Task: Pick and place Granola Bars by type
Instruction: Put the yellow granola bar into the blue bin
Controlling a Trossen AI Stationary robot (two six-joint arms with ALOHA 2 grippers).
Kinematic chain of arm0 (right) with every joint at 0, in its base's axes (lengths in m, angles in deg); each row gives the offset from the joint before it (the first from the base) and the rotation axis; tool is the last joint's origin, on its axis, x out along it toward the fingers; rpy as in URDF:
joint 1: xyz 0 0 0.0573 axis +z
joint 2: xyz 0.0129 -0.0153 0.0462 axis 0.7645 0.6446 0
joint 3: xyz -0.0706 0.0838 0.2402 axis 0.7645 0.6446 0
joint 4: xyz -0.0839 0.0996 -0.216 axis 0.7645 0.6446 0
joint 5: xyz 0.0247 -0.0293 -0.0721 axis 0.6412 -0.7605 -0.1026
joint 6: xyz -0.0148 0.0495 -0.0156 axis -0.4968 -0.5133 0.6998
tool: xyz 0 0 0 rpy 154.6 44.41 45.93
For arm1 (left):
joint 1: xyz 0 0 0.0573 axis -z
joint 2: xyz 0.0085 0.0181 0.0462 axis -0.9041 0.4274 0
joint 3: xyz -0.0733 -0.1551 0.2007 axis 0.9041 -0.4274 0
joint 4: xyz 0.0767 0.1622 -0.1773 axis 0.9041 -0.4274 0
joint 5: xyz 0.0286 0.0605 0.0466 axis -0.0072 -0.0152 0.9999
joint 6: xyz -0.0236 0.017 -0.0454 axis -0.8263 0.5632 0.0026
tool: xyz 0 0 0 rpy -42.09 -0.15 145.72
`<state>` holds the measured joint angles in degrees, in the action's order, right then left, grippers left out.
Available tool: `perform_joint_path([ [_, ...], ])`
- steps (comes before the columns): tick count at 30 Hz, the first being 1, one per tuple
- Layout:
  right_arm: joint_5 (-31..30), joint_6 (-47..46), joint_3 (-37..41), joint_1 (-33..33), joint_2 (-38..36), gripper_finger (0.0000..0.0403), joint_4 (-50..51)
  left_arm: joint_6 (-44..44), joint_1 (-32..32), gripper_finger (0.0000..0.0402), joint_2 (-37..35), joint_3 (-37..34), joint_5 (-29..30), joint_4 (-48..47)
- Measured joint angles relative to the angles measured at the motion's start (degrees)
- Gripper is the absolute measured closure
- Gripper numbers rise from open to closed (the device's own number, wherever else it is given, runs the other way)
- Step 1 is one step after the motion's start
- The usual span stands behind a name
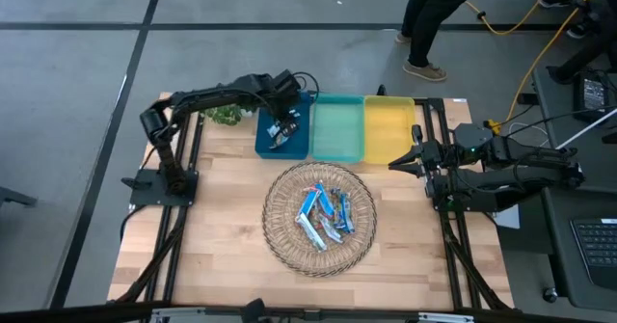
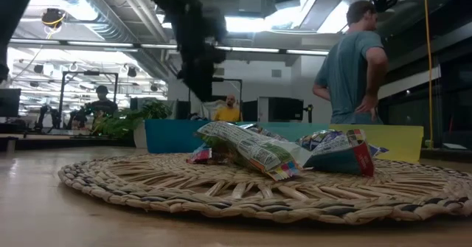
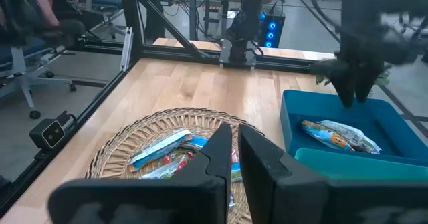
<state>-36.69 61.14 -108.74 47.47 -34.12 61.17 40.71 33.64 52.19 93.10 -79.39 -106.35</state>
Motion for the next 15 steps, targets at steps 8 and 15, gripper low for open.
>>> perform_joint_path([
  [8, 0.0, 0.0, 0.0, 0.0, 0.02, 0.037, 0.0, -1.17, 6.17, 0.024, -9.04, 0.02, -7.23, 0.0],
  [15, 0.0, 0.0, 0.0, 0.0, 0.0, 0.037, 0.0, 0.14, 14.89, 0.024, -14.85, 0.02, -7.61, -0.01],
])
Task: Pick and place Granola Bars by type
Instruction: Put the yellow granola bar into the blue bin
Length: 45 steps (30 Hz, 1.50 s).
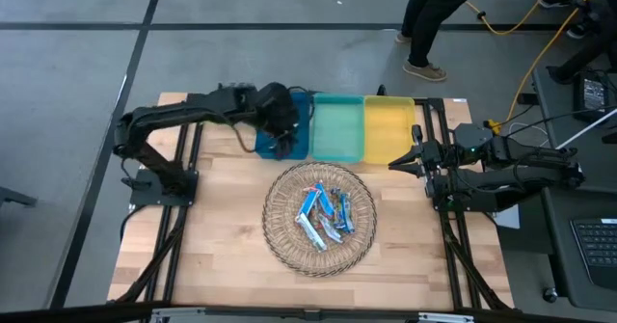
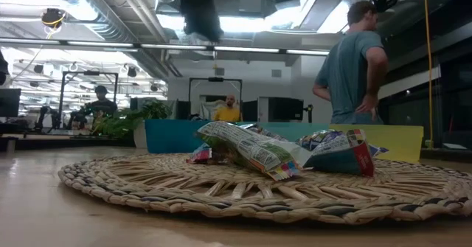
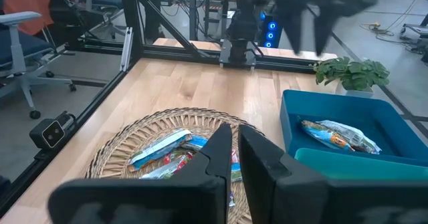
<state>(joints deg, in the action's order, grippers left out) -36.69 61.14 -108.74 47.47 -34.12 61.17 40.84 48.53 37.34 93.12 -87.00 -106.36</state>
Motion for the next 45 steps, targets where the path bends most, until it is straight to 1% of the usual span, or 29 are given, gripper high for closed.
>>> perform_joint_path([
  [3, 0.0, 0.0, 0.0, 0.02, 0.01, 0.037, -0.01, -0.23, 4.23, 0.0239, -1.07, 0.0, -0.87, -0.01],
  [6, 0.0, 0.0, 0.0, 0.02, 0.02, 0.037, 0.0, -2.64, 8.35, 0.0238, -1.39, 0.0, -2.99, 0.07],
  [9, 0.0, 0.0, 0.0, 0.02, 0.01, 0.037, 0.0, -4.73, 12.37, 0.0239, -1.24, 0.0, -2.86, 0.06],
  [12, 0.0, 0.0, 0.0, 0.01, 0.02, 0.037, 0.0, -4.81, 16.21, 0.0242, -0.55, -0.01, -2.66, 0.39],
  [17, 0.0, 0.0, 0.0, 0.0, 0.0, 0.037, -0.02, -0.84, 22.89, 0.0251, -0.13, -0.02, -2.23, 4.48],
  [21, 0.0, 0.0, 0.0, 0.0, 0.02, 0.037, -0.02, 3.11, 27.61, 0.0259, -0.13, -0.02, 2.03, 8.45],
  [23, 0.0, 0.0, 0.0, 0.02, 0.02, 0.037, -0.02, 4.82, 29.35, 0.026, -0.13, -0.02, 3.1, 9.09],
  [29, 0.0, -0.01, 0.0, 0.0, 0.01, 0.037, -0.02, 6.51, 32.15, 0.026, 2.79, 0.0, 4.63, 10.35],
  [34, 0.0, 0.0, 0.0, 0.0, 0.02, 0.037, 0.0, 6.45, 32.96, 0.0247, 8.39, 0.0, 5.7, 12.62],
  [39, -0.02, 0.0, 0.0, 0.0, 0.01, 0.037, 0.0, 3.72, 32.95, 0.0212, 14.05, 0.0, 4.58, 13.3],
  [42, -0.02, 0.0, 0.0, 0.0, 0.02, 0.037, 0.0, 2.68, 32.84, 0.0186, 16.26, -0.02, 3.11, 12.8],
  [45, -0.02, 0.0, 0.0, 0.01, 0.02, 0.037, 0.0, 2.7, 32.85, 0.0161, 18.48, 0.0, 3.34, 12.8],
])
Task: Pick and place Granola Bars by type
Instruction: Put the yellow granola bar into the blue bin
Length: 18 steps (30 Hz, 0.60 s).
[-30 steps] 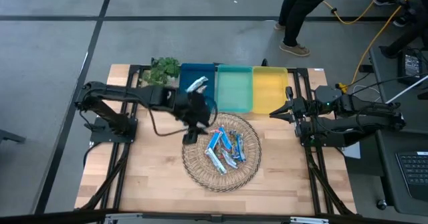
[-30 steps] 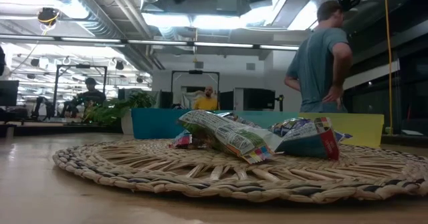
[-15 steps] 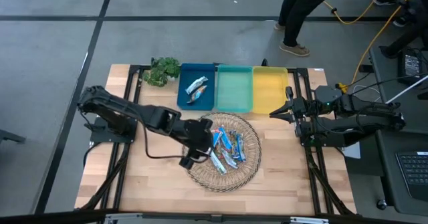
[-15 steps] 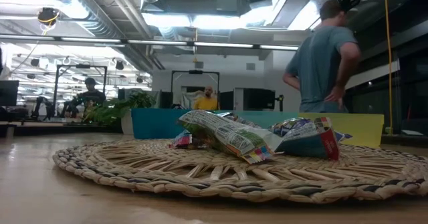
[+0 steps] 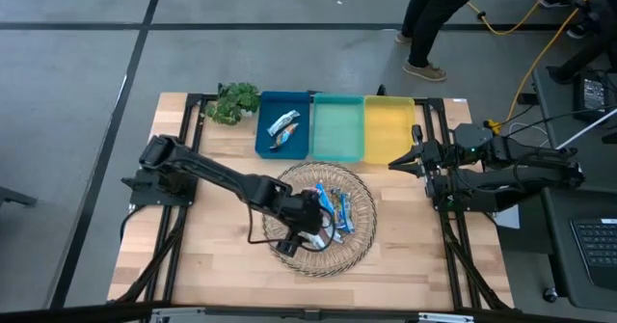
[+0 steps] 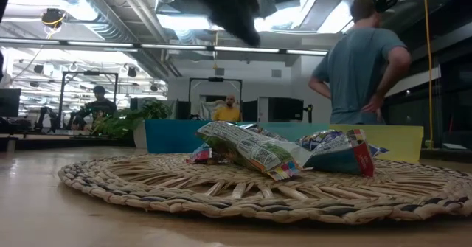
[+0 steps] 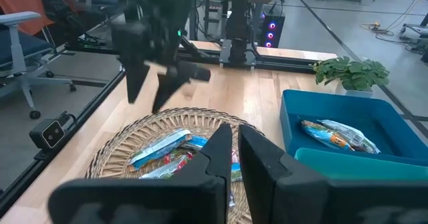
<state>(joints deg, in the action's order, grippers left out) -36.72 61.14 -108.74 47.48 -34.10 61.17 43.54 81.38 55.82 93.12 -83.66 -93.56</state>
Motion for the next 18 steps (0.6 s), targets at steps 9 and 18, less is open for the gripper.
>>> perform_joint_path([
  [9, 0.0, -0.01, 0.0, -0.01, 0.0, 0.037, 0.0, 1.37, -0.71, 0.0127, 5.55, -0.02, 0.49, -0.11],
  [18, 0.02, 0.0, 0.0, -0.01, 0.0, 0.037, 0.0, 0.34, -1.14, 0.0136, 8.87, -0.02, 1.28, 0.14],
])
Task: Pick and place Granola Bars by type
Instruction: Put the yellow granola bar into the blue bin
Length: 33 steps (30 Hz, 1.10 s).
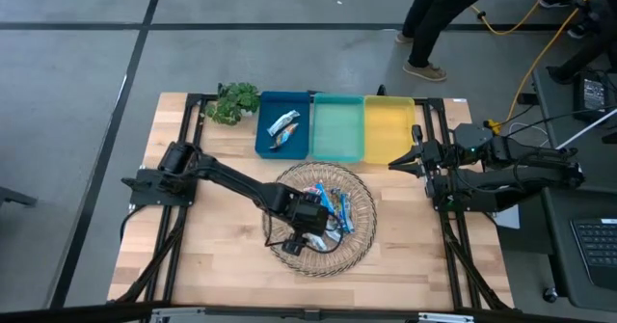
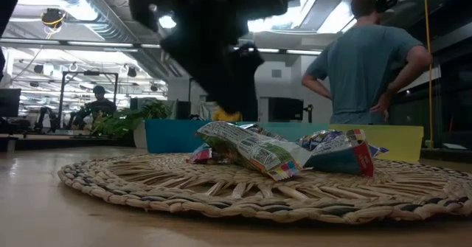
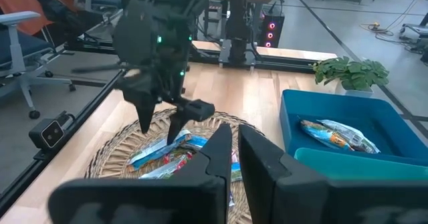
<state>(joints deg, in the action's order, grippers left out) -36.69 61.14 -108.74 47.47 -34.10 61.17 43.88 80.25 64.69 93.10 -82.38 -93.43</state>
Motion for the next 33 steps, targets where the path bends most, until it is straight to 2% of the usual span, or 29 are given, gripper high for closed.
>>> perform_joint_path([
  [11, 0.02, 0.0, 0.0, 0.0, 0.0, 0.037, 0.0, -4.74, -0.07, 0.0169, 4.03, 0.04, 1.69, 1.59],
  [25, 0.02, 0.0, 0.0, 0.0, 0.0, 0.037, 0.0, -9.71, -0.22, 0.0296, 3.96, 0.02, 1.17, 1.43],
  [33, 0.0, 0.0, 0.0, 0.02, 0.0, 0.037, 0.0, -11.91, -0.33, 0.034, 1.82, 0.02, -2.85, 0.04],
])
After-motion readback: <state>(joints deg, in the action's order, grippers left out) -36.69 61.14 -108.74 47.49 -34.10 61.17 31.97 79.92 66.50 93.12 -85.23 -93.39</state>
